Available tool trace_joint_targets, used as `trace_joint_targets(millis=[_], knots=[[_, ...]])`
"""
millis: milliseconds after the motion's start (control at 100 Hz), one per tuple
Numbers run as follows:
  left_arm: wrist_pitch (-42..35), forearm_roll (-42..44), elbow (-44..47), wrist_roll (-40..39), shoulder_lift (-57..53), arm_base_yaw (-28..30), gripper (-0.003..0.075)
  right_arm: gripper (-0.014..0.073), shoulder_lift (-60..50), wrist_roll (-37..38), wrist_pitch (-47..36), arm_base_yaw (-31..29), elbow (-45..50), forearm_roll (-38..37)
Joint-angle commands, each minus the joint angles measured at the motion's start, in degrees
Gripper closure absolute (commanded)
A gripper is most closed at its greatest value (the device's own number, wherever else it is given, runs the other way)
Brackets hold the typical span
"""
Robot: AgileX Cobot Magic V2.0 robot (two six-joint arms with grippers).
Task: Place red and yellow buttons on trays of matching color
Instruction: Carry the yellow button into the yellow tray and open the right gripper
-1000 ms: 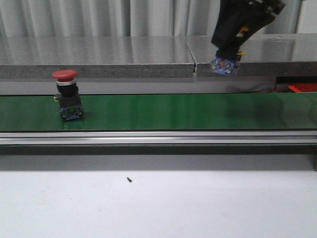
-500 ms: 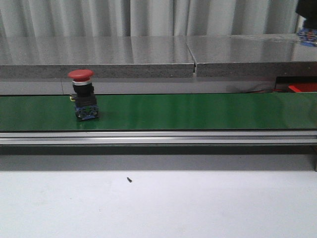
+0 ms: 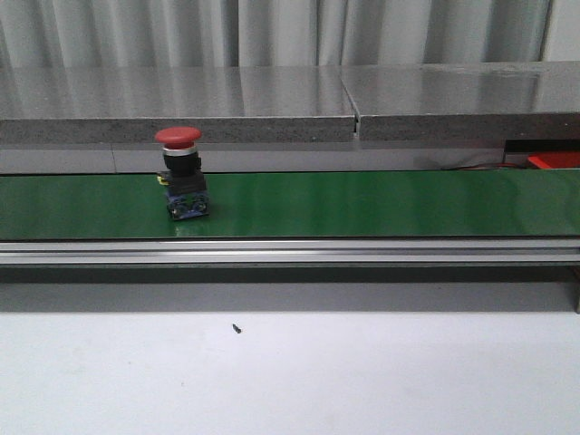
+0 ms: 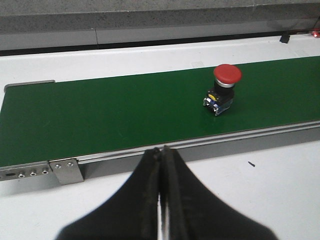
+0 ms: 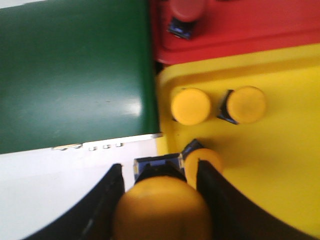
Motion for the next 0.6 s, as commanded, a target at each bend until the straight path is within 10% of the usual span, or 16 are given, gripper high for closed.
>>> trace_joint_targets(millis=[0, 590], knots=[[-4.1, -0.5, -1.6, -0.1, 0.1, -0.5, 0.0739, 0.0401, -2.9, 1.3, -4.6, -4.7, 1.5, -0.1], [-4.1, -0.5, -1.6, -0.1, 0.1, -0.5, 0.0739, 0.0401, 1.6, 11.1, -20.3, -17.3, 13.5, -0.1]])
